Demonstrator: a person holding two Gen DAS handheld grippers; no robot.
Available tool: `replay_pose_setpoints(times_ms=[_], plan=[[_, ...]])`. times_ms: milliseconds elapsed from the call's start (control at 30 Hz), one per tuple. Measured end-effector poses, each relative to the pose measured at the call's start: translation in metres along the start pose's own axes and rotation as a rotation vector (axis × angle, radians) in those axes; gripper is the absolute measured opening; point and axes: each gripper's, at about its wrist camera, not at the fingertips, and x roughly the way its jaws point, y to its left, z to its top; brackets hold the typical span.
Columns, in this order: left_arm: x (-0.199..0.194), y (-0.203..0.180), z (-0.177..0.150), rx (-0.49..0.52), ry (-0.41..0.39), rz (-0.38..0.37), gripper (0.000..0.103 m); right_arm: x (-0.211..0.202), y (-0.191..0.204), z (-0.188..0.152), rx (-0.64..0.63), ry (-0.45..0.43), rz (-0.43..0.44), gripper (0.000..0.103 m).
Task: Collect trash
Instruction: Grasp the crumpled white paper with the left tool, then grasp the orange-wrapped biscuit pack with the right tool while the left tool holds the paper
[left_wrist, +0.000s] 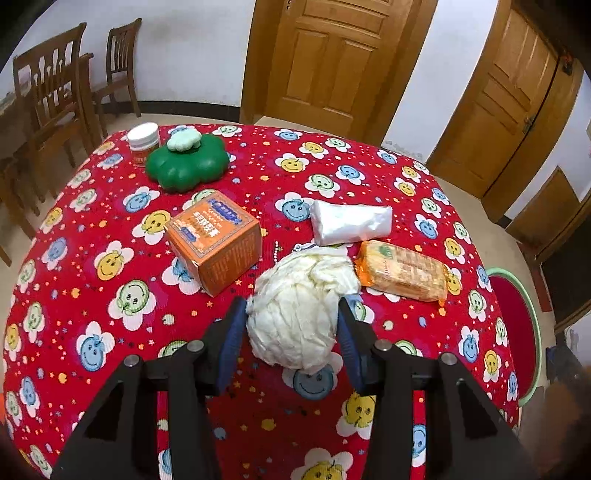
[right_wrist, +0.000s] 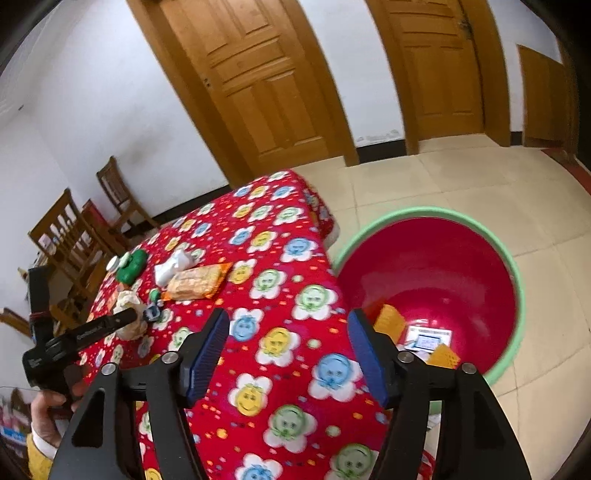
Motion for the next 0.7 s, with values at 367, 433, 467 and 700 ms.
replay_pose_setpoints(times_ms=[367,433,467,700], plan=[[-0.010,0.027,-0.001,-0.093,-0.030,-0.109,0.041,0.053,0.055,0.012,-0.127,0.102,0.049,0.075],[-0.020,0.030,-0.001,-0.096,-0.047,-0.113,0.041,0.065,0.065,0.015,-0.148,0.122,0.058,0.076],[-0.024,0.032,-0.001,-0.099,-0.056,-0.110,0.041,0.070,0.069,0.016,-0.158,0.130,0.061,0.076],[-0.044,0.049,0.003,-0.123,-0.103,-0.055,0.041,0.109,0.099,0.021,-0.265,0.164,0.045,0.077]])
